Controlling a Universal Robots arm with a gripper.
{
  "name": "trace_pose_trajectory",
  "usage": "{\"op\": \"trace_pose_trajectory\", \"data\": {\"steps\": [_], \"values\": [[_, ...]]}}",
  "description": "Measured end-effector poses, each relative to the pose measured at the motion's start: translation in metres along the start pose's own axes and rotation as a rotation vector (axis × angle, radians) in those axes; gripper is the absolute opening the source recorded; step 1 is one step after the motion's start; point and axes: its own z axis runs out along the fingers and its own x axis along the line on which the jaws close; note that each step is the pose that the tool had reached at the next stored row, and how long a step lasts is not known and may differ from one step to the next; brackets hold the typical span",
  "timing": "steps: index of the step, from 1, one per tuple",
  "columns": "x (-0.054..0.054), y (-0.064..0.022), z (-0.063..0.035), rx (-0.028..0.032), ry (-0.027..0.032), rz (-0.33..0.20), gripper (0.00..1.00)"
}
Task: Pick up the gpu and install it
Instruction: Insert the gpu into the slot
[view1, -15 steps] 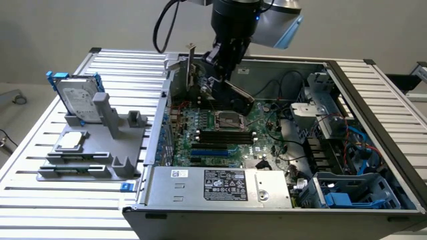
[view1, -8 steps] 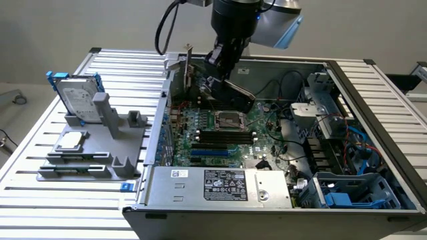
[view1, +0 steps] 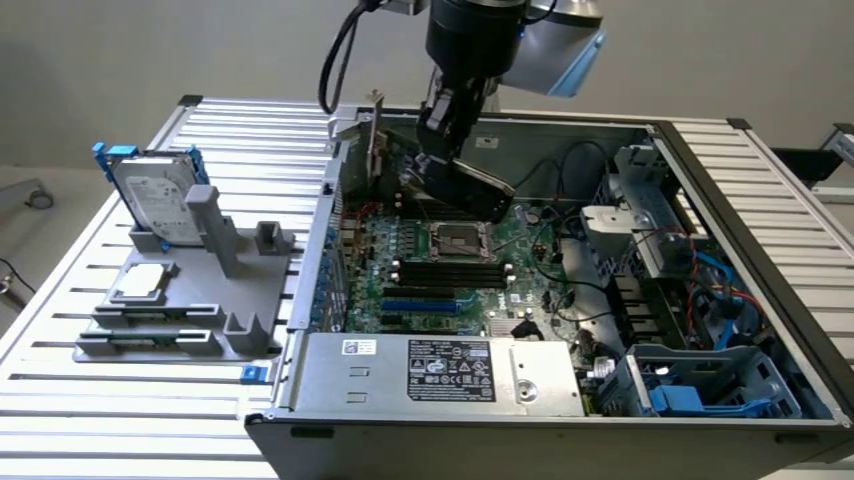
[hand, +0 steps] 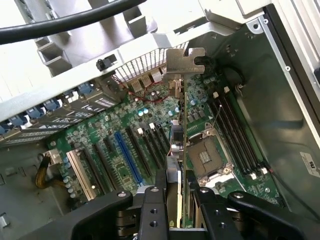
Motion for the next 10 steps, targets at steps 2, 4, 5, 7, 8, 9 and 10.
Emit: {"op": "trace_pose_trajectory", "data": {"steps": [2,4,5,7,8,9,10], "values": [[-0.0006,-0.0011,-0.0001,-0.0009,0.0011,-0.02,0.26],[-0.0012,-0.0025,-0.0003,-0.0018,0.0019,-0.037,0.26],[-0.0016,-0.0033,-0.0005,-0.0022,0.0023,-0.045,0.26],[-0.0019,-0.0051,-0.0009,-0.0028,0.0036,-0.06,0.26],[-0.0018,-0.0062,-0.0011,-0.0029,0.0042,-0.064,0.26],[-0.0014,-0.0074,-0.0013,-0.0029,0.0046,-0.067,0.26],[-0.0008,-0.0088,-0.0015,-0.003,0.0049,-0.069,0.26]]}}
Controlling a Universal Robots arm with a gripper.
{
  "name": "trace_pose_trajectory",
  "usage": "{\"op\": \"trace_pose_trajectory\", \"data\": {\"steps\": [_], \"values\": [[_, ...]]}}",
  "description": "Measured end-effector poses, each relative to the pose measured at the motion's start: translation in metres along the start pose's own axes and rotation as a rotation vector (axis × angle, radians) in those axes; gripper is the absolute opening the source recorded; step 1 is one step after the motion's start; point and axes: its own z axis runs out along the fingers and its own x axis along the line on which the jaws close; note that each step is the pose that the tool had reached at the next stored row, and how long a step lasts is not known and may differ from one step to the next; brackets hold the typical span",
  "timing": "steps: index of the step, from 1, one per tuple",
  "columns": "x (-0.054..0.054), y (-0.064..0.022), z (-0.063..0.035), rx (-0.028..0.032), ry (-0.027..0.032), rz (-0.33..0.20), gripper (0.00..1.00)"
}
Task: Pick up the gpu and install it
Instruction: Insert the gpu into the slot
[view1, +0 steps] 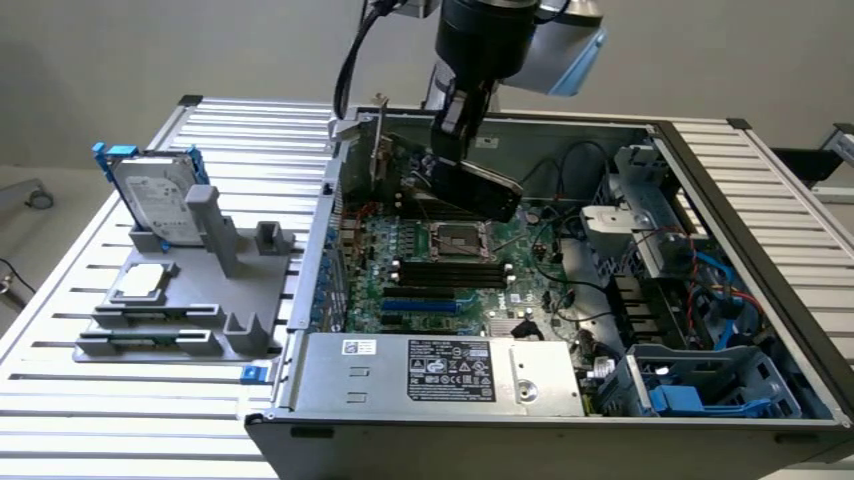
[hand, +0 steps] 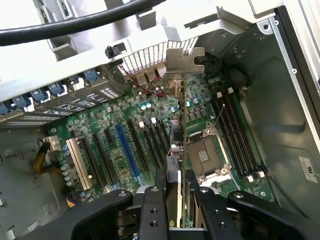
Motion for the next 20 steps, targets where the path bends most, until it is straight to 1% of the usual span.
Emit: {"op": "trace_pose_trajectory", "data": {"steps": [5,7,14,20], "values": [[0.005,-0.0079,-0.0009,-0.0001,0.0004,-0.006,0.26],[0.005,-0.0092,-0.001,-0.0003,0.0017,-0.017,0.26],[0.005,-0.0093,-0.0011,-0.0035,0.0137,-0.128,0.26],[0.0053,-0.0095,-0.0012,-0.0053,0.0187,-0.182,0.26]]}}
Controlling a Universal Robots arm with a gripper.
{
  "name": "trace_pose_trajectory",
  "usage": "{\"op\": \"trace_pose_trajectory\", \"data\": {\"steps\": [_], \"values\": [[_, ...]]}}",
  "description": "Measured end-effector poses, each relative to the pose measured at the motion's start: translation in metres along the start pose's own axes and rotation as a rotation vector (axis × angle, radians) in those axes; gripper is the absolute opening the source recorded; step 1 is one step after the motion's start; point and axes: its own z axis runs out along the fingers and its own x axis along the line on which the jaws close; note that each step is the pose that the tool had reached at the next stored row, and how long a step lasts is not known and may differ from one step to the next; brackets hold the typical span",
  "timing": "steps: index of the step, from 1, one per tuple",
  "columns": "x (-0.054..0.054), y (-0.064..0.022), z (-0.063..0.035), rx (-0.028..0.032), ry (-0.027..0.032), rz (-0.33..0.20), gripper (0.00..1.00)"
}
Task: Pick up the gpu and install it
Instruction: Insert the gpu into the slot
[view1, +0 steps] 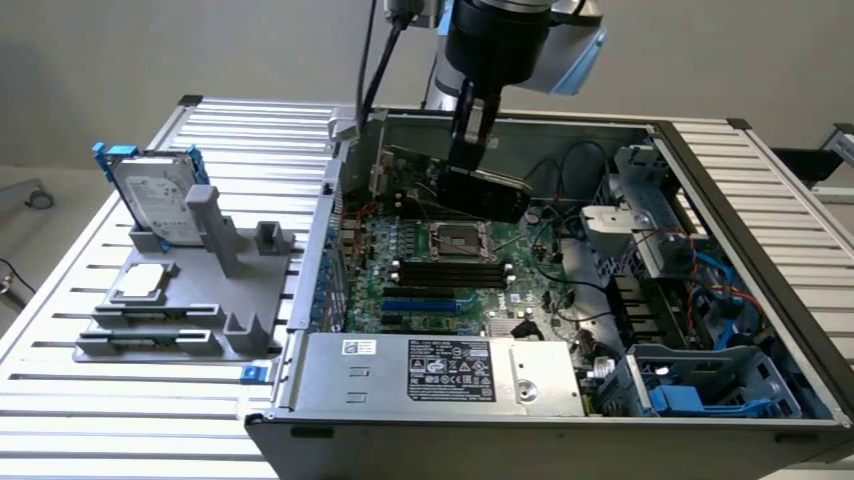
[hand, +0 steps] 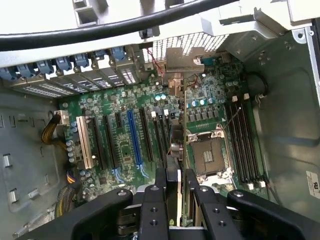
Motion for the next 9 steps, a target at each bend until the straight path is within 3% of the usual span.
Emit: {"op": "trace_pose_trajectory", "data": {"steps": [5,9], "values": [[0.004,-0.0008,-0.0001,-0.0008,0.0009,-0.022,0.26],[0.021,-0.0042,0.0007,-0.0023,-0.0072,-0.023,0.26]]}}
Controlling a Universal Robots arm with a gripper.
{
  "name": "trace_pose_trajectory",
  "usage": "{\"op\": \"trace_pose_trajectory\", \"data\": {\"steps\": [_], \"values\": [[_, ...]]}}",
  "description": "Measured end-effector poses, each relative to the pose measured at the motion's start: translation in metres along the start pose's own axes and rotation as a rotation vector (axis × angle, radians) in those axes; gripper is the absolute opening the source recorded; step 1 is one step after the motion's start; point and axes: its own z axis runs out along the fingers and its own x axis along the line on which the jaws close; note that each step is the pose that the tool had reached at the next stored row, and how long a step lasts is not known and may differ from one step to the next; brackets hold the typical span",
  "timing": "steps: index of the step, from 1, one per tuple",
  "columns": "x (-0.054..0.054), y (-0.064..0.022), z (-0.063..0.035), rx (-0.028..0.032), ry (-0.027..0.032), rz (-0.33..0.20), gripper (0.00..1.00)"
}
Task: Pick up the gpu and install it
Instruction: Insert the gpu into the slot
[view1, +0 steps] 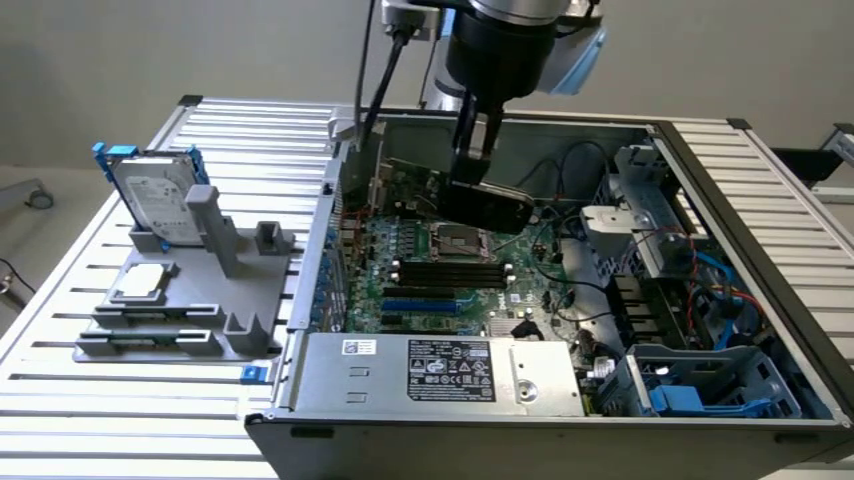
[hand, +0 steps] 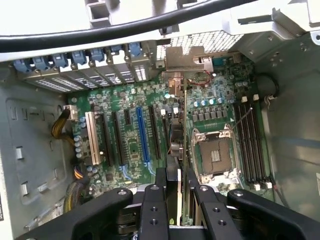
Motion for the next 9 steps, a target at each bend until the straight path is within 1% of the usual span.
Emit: {"op": "trace_pose_trajectory", "data": {"steps": [1,3,6,7,9], "values": [[0.004,-0.0007,0.0006,-0.0002,-0.0018,0.0,0.26],[0.01,-0.0017,0.0016,-0.0005,-0.0034,-0.002,0.26],[0.013,-0.0019,0.0023,0.0005,-0.0025,-0.02,0.26],[0.014,-0.0015,0.0032,0.0005,-0.0036,-0.029,0.26],[0.014,-0.0007,0.0054,-0.0012,-0.0102,-0.05,0.26]]}}
